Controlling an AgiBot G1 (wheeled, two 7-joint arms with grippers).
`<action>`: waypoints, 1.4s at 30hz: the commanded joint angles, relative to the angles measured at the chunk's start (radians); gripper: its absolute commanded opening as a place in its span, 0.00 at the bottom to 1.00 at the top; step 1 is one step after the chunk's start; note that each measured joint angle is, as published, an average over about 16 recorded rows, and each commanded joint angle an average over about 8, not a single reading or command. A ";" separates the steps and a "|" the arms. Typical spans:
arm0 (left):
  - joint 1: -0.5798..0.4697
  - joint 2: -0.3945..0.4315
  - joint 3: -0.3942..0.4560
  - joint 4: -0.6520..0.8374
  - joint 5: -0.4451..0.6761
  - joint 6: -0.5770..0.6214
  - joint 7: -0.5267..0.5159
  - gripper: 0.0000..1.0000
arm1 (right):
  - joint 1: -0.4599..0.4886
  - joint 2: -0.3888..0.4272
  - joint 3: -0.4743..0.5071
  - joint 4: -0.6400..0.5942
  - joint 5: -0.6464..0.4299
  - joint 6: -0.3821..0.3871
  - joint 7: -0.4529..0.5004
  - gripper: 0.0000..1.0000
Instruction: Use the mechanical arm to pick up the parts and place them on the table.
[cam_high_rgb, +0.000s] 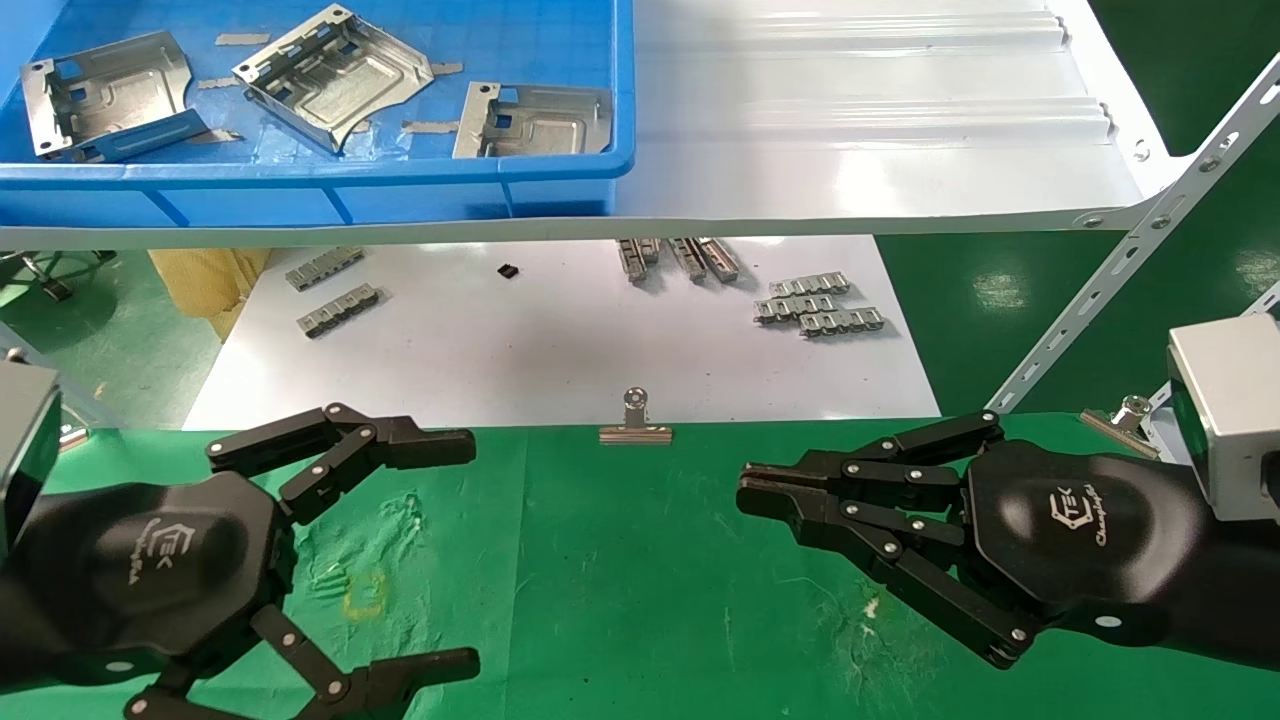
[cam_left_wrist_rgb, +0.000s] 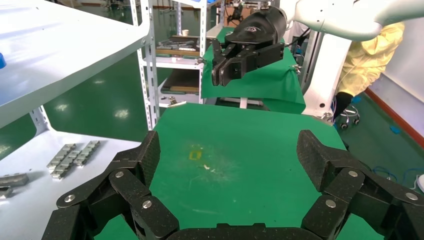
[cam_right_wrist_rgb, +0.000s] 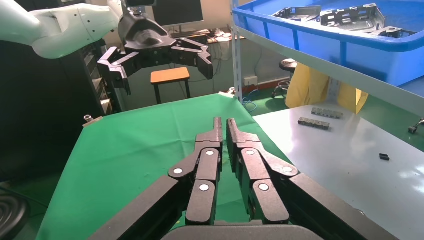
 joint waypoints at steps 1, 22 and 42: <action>0.000 0.000 0.000 0.000 0.000 0.000 0.000 1.00 | 0.000 0.000 0.000 0.000 0.000 0.000 0.000 0.00; 0.000 0.000 0.000 0.000 0.000 0.000 0.000 1.00 | 0.000 0.000 0.000 0.000 0.000 0.000 0.000 0.00; 0.000 0.000 0.000 0.000 0.000 0.000 0.000 1.00 | 0.000 0.000 0.000 0.000 0.000 0.000 0.000 0.00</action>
